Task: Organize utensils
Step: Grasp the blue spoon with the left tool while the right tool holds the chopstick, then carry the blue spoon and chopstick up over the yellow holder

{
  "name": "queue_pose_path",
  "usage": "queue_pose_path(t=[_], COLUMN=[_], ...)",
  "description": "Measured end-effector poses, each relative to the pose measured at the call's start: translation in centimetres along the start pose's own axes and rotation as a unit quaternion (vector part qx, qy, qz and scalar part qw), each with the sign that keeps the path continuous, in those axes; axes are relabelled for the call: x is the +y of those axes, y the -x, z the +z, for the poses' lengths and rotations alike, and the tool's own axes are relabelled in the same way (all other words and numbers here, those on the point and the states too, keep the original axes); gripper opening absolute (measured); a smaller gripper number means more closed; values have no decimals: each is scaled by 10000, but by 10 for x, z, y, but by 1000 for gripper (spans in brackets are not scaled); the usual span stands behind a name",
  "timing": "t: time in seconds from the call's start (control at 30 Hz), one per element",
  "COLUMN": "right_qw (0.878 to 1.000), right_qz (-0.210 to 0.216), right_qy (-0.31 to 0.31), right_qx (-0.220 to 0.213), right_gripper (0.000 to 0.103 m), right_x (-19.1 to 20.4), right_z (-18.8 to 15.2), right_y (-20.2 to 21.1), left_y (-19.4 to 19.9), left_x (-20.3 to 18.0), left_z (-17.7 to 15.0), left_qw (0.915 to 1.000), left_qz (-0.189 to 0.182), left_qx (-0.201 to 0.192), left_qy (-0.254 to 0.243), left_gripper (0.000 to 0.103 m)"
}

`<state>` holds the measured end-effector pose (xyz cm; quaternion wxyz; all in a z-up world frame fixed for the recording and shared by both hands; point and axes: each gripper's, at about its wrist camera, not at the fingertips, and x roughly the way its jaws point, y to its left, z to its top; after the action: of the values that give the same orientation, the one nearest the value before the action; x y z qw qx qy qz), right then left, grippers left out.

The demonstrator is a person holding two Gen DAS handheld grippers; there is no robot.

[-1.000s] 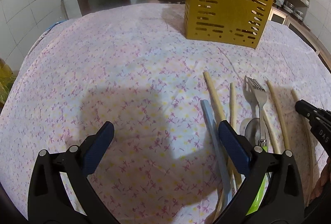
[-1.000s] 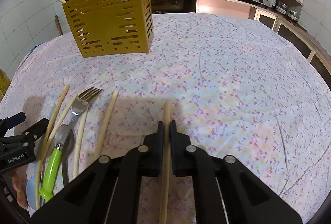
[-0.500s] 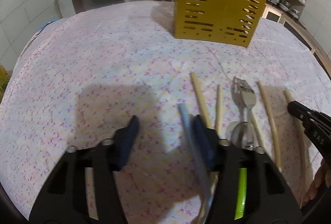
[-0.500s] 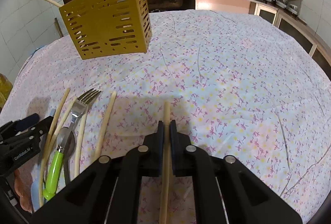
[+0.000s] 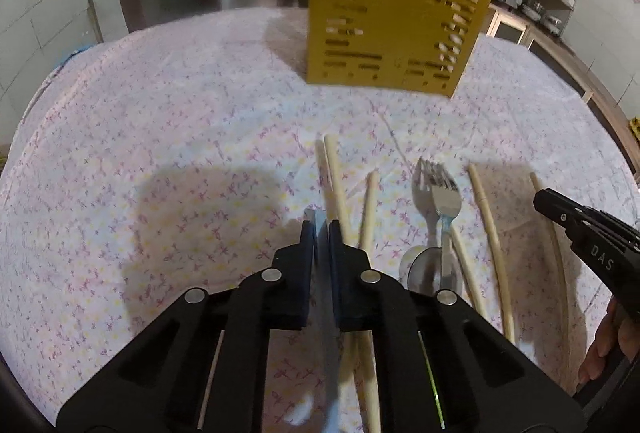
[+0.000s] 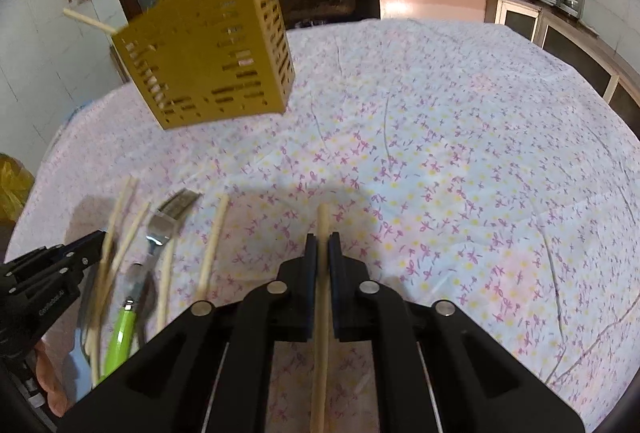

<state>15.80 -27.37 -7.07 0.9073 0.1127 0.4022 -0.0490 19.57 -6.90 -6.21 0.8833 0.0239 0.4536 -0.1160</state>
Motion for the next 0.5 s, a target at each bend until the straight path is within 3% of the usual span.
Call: queue_pose_path(t=[0.23,0.5], right_qw=[9961,9783], right_qz=[310,329], right_qy=[-54,192], right_qx=[-819,-2037], right_gripper=[6,6], right_x=[5,25], right_z=[0,-1], right_y=[47,98], left_y=[49,98], left_x=[7,20], left_z=[4,-1], left_qw=[9967,9858], left_qz=[-29,86], left_qx=[-813,-1669], left_qy=[41,143], left_gripper=[6,6])
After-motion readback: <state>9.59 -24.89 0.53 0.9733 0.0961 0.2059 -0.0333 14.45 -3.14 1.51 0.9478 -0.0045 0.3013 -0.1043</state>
